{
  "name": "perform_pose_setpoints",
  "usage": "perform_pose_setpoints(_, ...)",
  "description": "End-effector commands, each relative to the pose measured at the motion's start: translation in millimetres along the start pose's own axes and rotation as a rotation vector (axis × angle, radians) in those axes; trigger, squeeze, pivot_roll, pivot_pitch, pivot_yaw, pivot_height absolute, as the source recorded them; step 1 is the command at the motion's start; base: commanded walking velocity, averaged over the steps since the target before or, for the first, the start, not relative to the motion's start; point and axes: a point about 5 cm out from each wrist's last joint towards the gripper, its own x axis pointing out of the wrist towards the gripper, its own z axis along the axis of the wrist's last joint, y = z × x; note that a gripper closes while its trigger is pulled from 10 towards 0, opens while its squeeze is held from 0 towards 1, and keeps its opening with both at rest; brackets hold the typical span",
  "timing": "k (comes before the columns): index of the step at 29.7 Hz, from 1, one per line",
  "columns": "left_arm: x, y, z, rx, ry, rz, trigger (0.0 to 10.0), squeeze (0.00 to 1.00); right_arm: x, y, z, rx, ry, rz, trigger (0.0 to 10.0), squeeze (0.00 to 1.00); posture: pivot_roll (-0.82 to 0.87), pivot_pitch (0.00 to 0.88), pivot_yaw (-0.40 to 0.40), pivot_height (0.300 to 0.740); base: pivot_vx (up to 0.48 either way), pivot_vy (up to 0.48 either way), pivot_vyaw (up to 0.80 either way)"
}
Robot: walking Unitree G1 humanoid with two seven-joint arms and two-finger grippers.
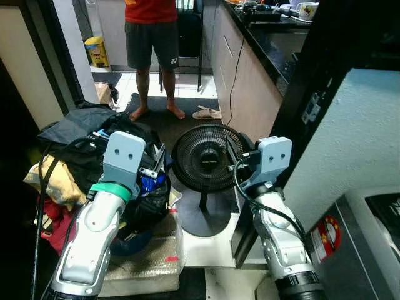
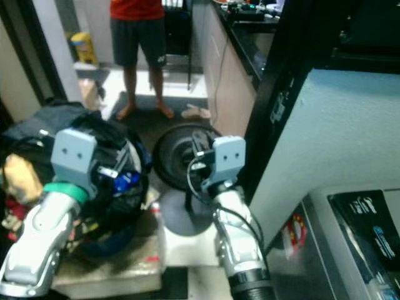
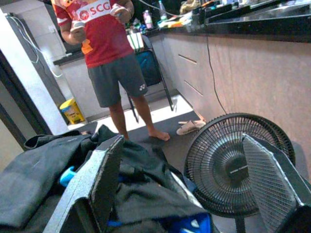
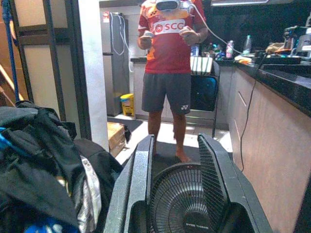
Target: Clothes washing
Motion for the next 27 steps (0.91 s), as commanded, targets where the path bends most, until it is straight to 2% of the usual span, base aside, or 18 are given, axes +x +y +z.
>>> perform_pose_setpoints(1,-2.1,-0.4,-4.1,0.009,0.010,0.001,10.0,0.00,-0.4,1.3,-1.1,0.001,0.008,0.004,10.0,0.00,0.10,0.014,0.017,0.740,-0.307,0.000,0.00)
perform_pose_setpoints(20,-1.7,-0.6,-5.1,0.014,0.011,0.002,10.0,0.00,0.2,3.2,-3.1,-0.015,0.018,0.023,10.0,0.00,0.10,0.013,0.017,0.740,-0.305,0.000,0.00)
perform_pose_setpoints(22,-1.7,-0.6,-5.2,0.014,0.010,0.003,10.0,0.00,-0.1,3.9,-3.5,-0.013,0.021,0.031,10.0,0.00,0.10,0.016,0.018,0.740,0.000,0.000,0.00)
perform_pose_setpoints(27,-1.9,-0.7,-6.3,0.017,0.014,0.007,10.0,0.00,-1.0,5.0,-4.1,-0.007,0.026,0.047,10.0,0.00,0.10,0.016,0.018,0.740,0.000,0.000,0.78)
